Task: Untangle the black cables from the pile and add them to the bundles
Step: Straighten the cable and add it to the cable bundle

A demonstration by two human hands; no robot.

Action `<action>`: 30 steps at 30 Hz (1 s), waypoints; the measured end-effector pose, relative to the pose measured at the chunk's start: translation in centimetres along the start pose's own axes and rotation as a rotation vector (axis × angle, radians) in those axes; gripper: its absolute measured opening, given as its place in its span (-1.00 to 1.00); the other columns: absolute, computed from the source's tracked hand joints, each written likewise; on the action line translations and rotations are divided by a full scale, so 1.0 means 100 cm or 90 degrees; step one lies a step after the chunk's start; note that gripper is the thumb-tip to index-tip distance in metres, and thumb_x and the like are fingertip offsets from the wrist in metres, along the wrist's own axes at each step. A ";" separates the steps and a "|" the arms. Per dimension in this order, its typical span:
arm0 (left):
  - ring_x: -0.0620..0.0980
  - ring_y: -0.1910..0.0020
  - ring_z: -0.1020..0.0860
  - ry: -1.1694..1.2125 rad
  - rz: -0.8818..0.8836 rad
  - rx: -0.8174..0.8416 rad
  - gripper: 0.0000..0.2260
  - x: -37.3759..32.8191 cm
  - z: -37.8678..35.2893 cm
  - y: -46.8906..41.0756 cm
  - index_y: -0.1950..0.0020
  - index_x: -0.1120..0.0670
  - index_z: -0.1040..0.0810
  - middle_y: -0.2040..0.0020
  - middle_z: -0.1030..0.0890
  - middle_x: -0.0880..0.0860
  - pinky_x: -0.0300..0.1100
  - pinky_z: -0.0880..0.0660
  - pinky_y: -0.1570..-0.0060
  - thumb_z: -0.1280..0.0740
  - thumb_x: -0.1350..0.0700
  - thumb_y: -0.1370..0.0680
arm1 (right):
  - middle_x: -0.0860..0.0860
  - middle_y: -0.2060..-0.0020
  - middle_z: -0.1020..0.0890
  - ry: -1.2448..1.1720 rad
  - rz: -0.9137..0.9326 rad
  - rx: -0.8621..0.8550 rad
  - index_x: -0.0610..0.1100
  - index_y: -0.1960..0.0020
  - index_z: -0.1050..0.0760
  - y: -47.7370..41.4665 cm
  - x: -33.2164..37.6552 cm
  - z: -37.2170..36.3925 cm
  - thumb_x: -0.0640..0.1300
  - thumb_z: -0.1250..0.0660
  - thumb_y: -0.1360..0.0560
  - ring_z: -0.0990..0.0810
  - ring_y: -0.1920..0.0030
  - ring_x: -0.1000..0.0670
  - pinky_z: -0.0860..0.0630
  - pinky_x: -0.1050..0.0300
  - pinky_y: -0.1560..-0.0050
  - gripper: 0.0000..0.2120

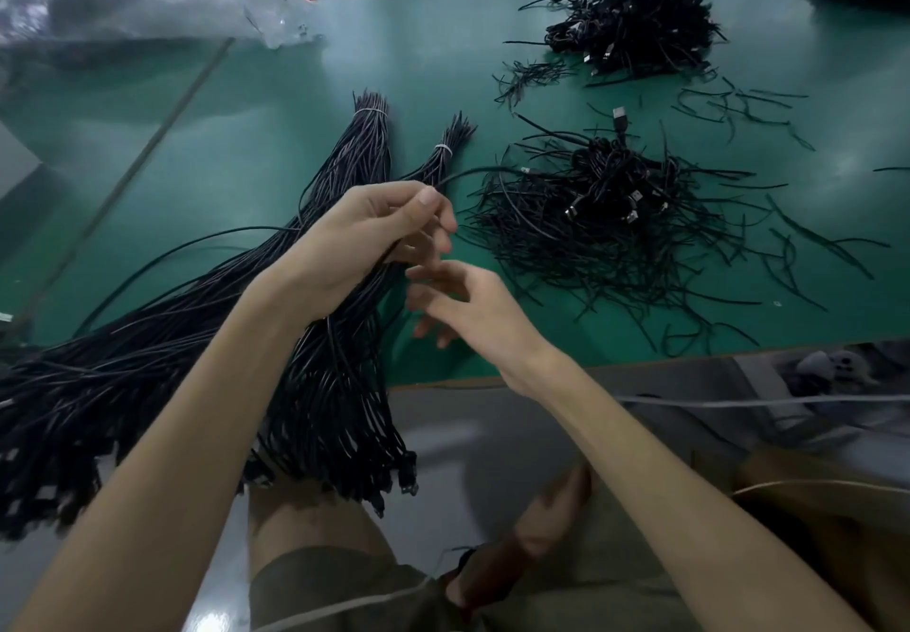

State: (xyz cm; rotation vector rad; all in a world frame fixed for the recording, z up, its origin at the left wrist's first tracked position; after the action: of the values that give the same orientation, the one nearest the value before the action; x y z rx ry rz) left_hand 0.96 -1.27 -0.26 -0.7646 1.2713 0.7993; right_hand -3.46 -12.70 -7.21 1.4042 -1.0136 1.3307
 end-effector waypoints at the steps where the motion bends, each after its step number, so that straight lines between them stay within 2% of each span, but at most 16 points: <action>1: -0.02 0.24 -0.60 -0.004 -0.003 0.015 -0.73 0.002 -0.002 0.001 0.02 0.13 -0.64 0.16 -0.64 0.06 -0.27 -0.55 0.20 -0.24 0.00 -0.71 | -0.03 -0.01 -0.67 -0.012 -0.006 0.004 -0.18 -0.25 -0.55 -0.002 -0.001 -0.006 -0.15 -0.40 -0.62 -0.67 0.25 0.04 -0.51 0.16 0.29 -0.77; 3: -0.09 0.19 -0.61 -0.027 0.006 0.016 -0.72 0.006 -0.004 0.004 0.01 0.09 -0.70 0.11 -0.67 0.06 -0.32 -0.55 0.25 -0.31 -0.07 -0.65 | -0.01 0.05 -0.68 -0.051 -0.019 0.018 -0.23 -0.24 -0.54 -0.008 -0.001 -0.018 -0.16 -0.39 -0.63 -0.66 0.28 0.02 -0.48 0.13 0.29 -0.76; 6: -0.11 -0.06 -0.61 -0.098 0.004 -0.024 -0.75 0.013 0.001 0.004 -0.02 0.00 -0.76 -0.09 -0.70 0.11 -0.19 -0.56 -0.01 -0.37 -0.12 -0.59 | -0.01 0.16 -0.69 -0.085 -0.035 0.049 -0.20 -0.09 -0.59 -0.015 -0.002 -0.033 -0.13 -0.34 -0.65 -0.64 0.28 0.01 -0.43 0.13 0.29 -0.86; 7: -0.11 -0.14 -0.62 -0.099 0.005 -0.028 -0.75 0.013 0.001 0.005 -0.04 0.00 -0.76 -0.15 -0.70 0.06 -0.15 -0.57 -0.07 -0.38 -0.12 -0.59 | -0.02 0.17 -0.69 -0.087 -0.038 0.054 -0.16 -0.02 -0.59 -0.017 -0.002 -0.037 -0.11 -0.31 -0.67 -0.64 0.28 0.00 -0.42 0.13 0.29 -0.85; 9: -0.01 -0.17 -0.67 -0.088 0.023 -0.018 -0.74 0.014 0.001 0.006 -0.08 0.01 -0.76 -0.19 -0.70 0.01 -0.19 -0.63 0.09 -0.38 -0.12 -0.60 | -0.03 0.20 -0.68 -0.085 -0.039 0.041 -0.13 0.07 -0.59 -0.019 -0.004 -0.042 -0.10 -0.24 -0.70 -0.63 0.30 0.00 -0.41 0.13 0.32 -0.76; 12: 0.28 0.17 -0.69 -0.096 0.063 -0.009 -0.70 0.020 0.001 0.010 -0.15 0.00 -0.74 -0.07 -0.72 0.13 -0.04 -0.62 0.42 -0.34 -0.16 -0.63 | -0.05 0.29 -0.67 -0.060 -0.011 -0.010 -0.16 0.13 -0.57 -0.020 -0.004 -0.040 -0.11 -0.19 -0.72 -0.62 0.37 0.00 -0.42 0.15 0.41 -0.69; 13: 0.26 0.30 -0.66 -0.086 0.080 -0.014 -0.66 0.023 0.002 0.011 -0.17 0.00 -0.73 -0.04 -0.72 0.15 -0.03 -0.60 0.48 -0.30 -0.18 -0.65 | -0.07 0.31 -0.67 -0.050 0.008 -0.022 -0.17 0.15 -0.57 -0.019 -0.003 -0.039 -0.12 -0.19 -0.72 -0.62 0.38 -0.02 -0.42 0.14 0.43 -0.67; 16: 0.09 0.49 -0.56 -0.052 0.102 -0.061 -0.53 0.034 0.011 0.011 -0.15 0.05 -0.72 0.04 -0.73 0.15 -0.13 -0.50 0.57 -0.15 -0.24 -0.69 | -0.16 0.30 -0.66 -0.028 0.080 -0.048 -0.27 0.13 -0.60 -0.016 0.002 -0.038 -0.12 -0.22 -0.72 -0.59 0.40 -0.09 -0.41 0.11 0.47 -0.65; 18: 0.05 0.55 -0.47 -0.028 0.103 -0.073 -0.46 0.038 0.019 0.013 -0.16 0.11 -0.71 0.04 -0.72 0.20 -0.17 -0.45 0.61 -0.09 -0.24 -0.71 | -0.16 0.30 -0.66 -0.016 0.124 -0.053 -0.34 0.11 -0.59 -0.013 0.007 -0.041 -0.14 -0.23 -0.71 -0.58 0.40 -0.10 -0.42 0.12 0.47 -0.65; 21: 0.02 0.57 -0.47 -0.034 0.098 -0.066 -0.39 0.038 0.023 0.017 -0.17 0.15 -0.69 0.05 -0.71 0.23 -0.18 -0.43 0.63 -0.03 -0.26 -0.71 | -0.21 0.29 -0.66 -0.015 0.166 -0.060 -0.35 0.15 -0.56 -0.010 0.013 -0.046 -0.16 -0.22 -0.71 -0.57 0.41 -0.15 -0.45 0.12 0.43 -0.64; 23: 0.06 0.55 -0.48 -0.073 0.097 -0.064 -0.37 0.036 0.023 0.018 -0.11 0.13 -0.71 0.22 -0.67 0.20 -0.16 -0.47 0.56 -0.01 -0.29 -0.69 | -0.24 0.31 -0.64 -0.018 0.174 -0.073 -0.36 0.15 -0.56 -0.010 0.016 -0.047 -0.16 -0.22 -0.71 -0.56 0.40 -0.25 -0.46 0.07 0.42 -0.64; 25: 0.03 0.46 -0.55 -0.132 0.087 -0.057 -0.37 0.034 0.022 0.020 0.09 0.05 -0.72 0.39 -0.58 0.07 -0.16 -0.52 0.36 0.03 -0.26 -0.71 | -0.15 0.34 -0.61 -0.073 0.164 -0.117 -0.36 0.09 -0.56 -0.011 0.019 -0.040 -0.17 -0.19 -0.72 -0.54 0.43 -0.16 -0.45 0.10 0.46 -0.66; 26: -0.03 0.38 -0.61 -0.157 0.082 -0.053 -0.36 0.034 0.023 0.022 0.19 0.02 -0.70 0.39 -0.60 -0.02 -0.22 -0.54 0.21 0.06 -0.21 -0.74 | -0.09 0.36 -0.59 -0.121 0.158 -0.155 -0.34 0.06 -0.56 -0.013 0.022 -0.030 -0.16 -0.17 -0.73 -0.54 0.43 -0.07 -0.44 0.13 0.48 -0.67; 27: -0.08 0.26 -0.67 -0.157 0.082 -0.055 -0.36 0.037 0.025 0.025 0.20 0.02 -0.70 0.31 -0.67 -0.04 -0.30 -0.54 0.08 0.07 -0.17 -0.75 | -0.05 0.37 -0.58 -0.164 0.155 -0.197 -0.31 0.04 -0.56 -0.015 0.026 -0.018 -0.14 -0.16 -0.74 -0.53 0.42 0.00 -0.43 0.15 0.48 -0.67; 28: -0.02 0.10 -0.71 -0.131 0.088 -0.061 -0.37 0.041 0.027 0.028 0.11 0.07 -0.73 0.17 -0.74 0.01 -0.30 -0.54 -0.08 0.07 -0.16 -0.75 | -0.02 0.38 -0.57 -0.189 0.155 -0.231 -0.28 0.04 -0.57 -0.018 0.029 -0.005 -0.14 -0.15 -0.74 -0.53 0.42 0.02 -0.44 0.15 0.47 -0.67; 30: 0.16 -0.02 -0.70 -0.081 0.091 -0.082 -0.39 0.046 0.033 0.030 -0.06 0.22 -0.70 -0.02 -0.74 0.14 -0.14 -0.54 -0.21 0.00 -0.18 -0.73 | -0.01 0.38 -0.59 -0.190 0.157 -0.254 -0.26 0.05 -0.59 -0.022 0.034 0.015 -0.14 -0.15 -0.74 -0.55 0.40 0.03 -0.46 0.13 0.44 -0.67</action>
State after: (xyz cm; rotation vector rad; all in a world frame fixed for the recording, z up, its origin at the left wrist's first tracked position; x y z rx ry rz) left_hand 0.64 3.51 -4.55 -0.7186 1.1774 1.0380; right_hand -0.74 -13.51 -3.98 1.2171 -1.5971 1.0266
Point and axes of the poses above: each hand's wrist, its own y-axis away from the middle knuckle, its own z-axis out of the back of the hand, x = y × z, the point moved 6 cm from there along -y, towards the middle knuckle
